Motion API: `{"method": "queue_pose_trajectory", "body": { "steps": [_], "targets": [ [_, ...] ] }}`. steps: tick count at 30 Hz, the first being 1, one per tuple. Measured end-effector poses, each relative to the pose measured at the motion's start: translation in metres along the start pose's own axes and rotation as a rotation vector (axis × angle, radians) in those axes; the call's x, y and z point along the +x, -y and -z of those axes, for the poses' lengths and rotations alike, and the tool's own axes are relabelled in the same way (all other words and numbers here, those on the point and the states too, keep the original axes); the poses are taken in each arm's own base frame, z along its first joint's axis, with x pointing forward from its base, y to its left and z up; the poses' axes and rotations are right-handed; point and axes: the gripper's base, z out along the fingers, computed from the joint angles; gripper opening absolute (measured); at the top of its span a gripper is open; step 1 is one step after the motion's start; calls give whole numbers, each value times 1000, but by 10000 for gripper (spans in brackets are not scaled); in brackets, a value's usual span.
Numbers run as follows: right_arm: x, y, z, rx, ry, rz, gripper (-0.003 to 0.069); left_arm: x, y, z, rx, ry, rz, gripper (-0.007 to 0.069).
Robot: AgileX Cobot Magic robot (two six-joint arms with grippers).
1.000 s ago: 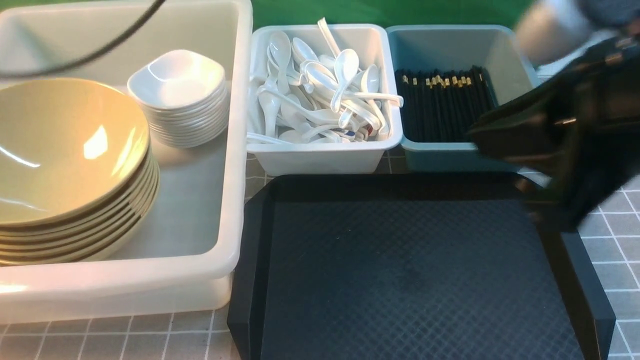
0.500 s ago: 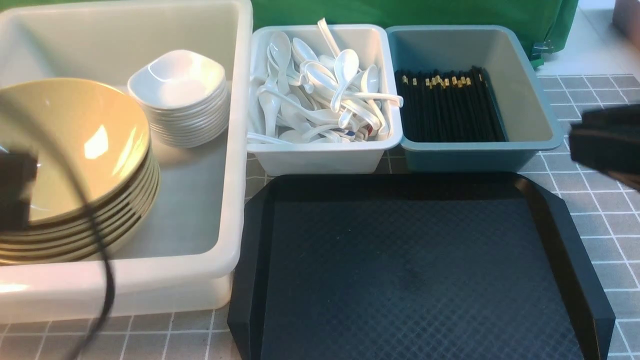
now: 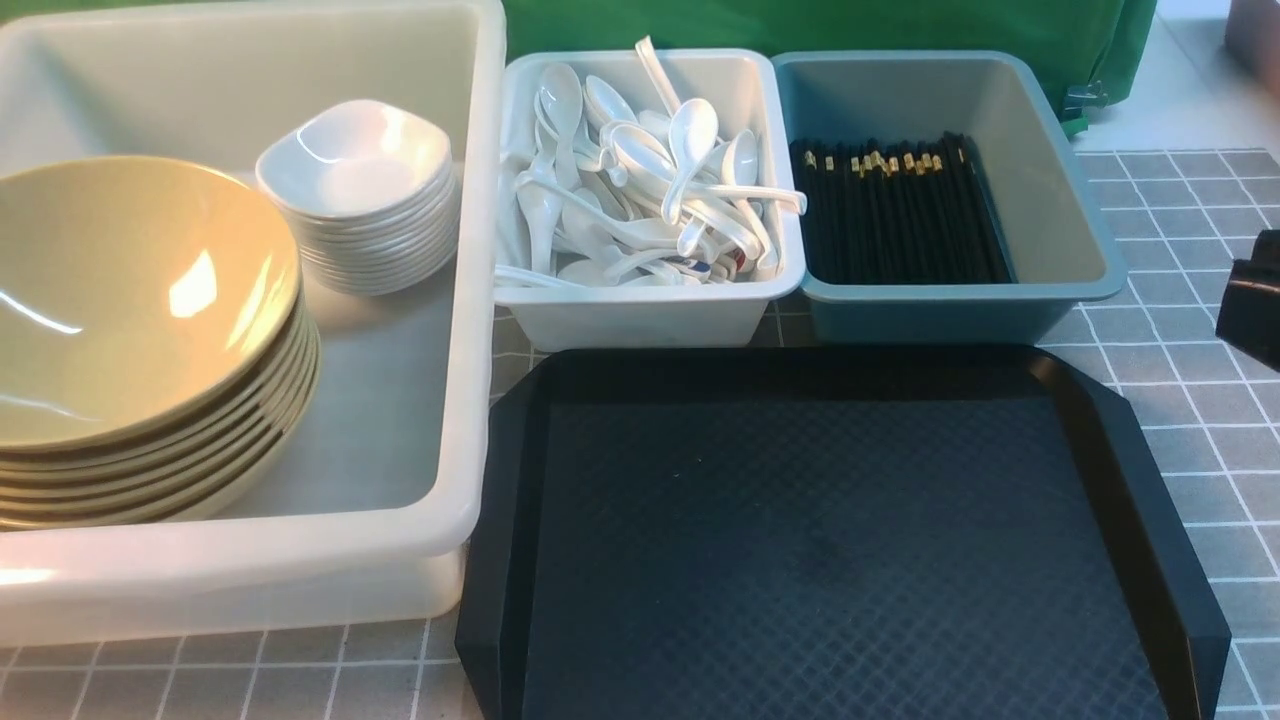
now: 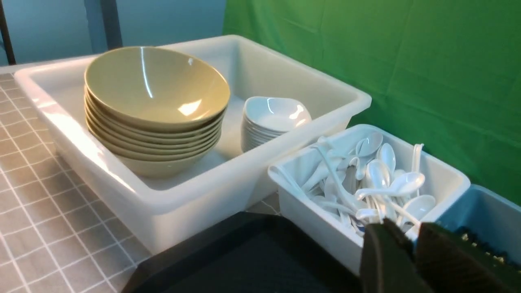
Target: On grey table put chopsticks spoon bowls plates into blue grey white boxes.
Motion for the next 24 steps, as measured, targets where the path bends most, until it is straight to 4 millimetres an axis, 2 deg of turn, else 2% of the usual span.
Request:
{"method": "queue_pose_trajectory", "body": {
  "steps": [24],
  "targets": [
    [1, 0, 0, 0, -8, 1, 164, 4, 0, 1, -4, 10, -3, -11]
  ]
}}
